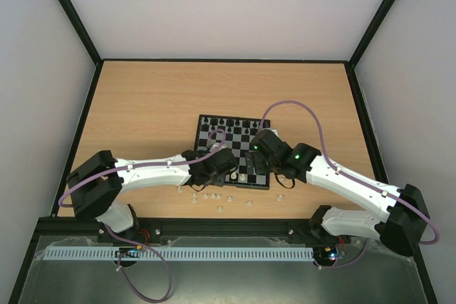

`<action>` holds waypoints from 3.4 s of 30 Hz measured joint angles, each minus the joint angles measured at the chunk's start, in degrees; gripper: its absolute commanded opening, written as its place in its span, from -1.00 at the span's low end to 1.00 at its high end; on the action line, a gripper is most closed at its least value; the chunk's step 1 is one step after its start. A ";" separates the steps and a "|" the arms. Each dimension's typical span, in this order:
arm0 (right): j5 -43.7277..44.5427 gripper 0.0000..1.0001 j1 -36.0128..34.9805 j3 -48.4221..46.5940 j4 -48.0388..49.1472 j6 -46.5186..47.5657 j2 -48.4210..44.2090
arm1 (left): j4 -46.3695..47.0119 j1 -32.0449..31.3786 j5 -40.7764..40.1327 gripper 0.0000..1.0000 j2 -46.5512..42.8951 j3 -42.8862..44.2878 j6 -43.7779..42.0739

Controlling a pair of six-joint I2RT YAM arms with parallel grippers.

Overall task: Set up the chess pieces on the board
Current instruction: Place the chess piece on the chessboard, then pick up the chess piece at the center of the board.

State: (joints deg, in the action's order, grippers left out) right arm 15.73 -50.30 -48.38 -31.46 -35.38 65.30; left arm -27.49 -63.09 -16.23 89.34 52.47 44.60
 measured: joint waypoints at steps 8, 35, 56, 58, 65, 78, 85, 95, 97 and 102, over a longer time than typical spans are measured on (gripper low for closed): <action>-0.02 0.97 0.00 0.07 0.00 0.00 0.00 | 0.17 0.00 0.15 -0.81 0.02 0.00 0.00; -0.11 0.97 0.00 0.42 0.04 0.00 0.00 | 0.96 0.00 0.09 -0.53 0.24 0.00 0.04; -0.92 0.97 0.04 -0.02 -1.01 -1.46 0.57 | -3.45 0.02 -6.01 0.99 -16.70 2.29 0.83; -0.96 0.97 0.04 -0.42 -1.60 -2.38 1.14 | -2.78 0.50 -5.99 0.99 -18.60 1.14 0.22; -1.20 0.74 0.04 -1.38 -3.80 -7.06 5.68 | 2.69 3.41 -2.82 0.99 -22.23 -5.38 -2.47; -0.98 0.53 0.04 3.93 -6.01 -20.26 3.28 | 9.57 7.82 7.41 0.99 -29.24 -12.37 -8.61; 1.22 0.57 0.07 8.46 -6.38 -26.29 2.45 | 12.31 8.07 12.68 0.99 -29.59 -14.08 -10.03; 3.41 0.52 4.76 12.28 -4.50 -27.80 -1.92 | 13.31 8.17 15.41 0.99 -29.73 -14.73 -11.13; 3.26 0.49 5.81 12.98 -3.19 -27.04 -2.38 | 13.40 8.17 15.63 0.99 -29.73 -15.04 -11.19; 1.11 0.36 9.73 14.88 1.09 -23.80 -3.23 | 13.44 8.28 15.76 0.99 -29.73 -15.13 -11.21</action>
State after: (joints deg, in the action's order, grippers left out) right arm 16.84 -40.58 -33.50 -30.37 -59.18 62.06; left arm -14.04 -54.81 -0.47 59.61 37.34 33.39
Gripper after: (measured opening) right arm 0.721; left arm 0.994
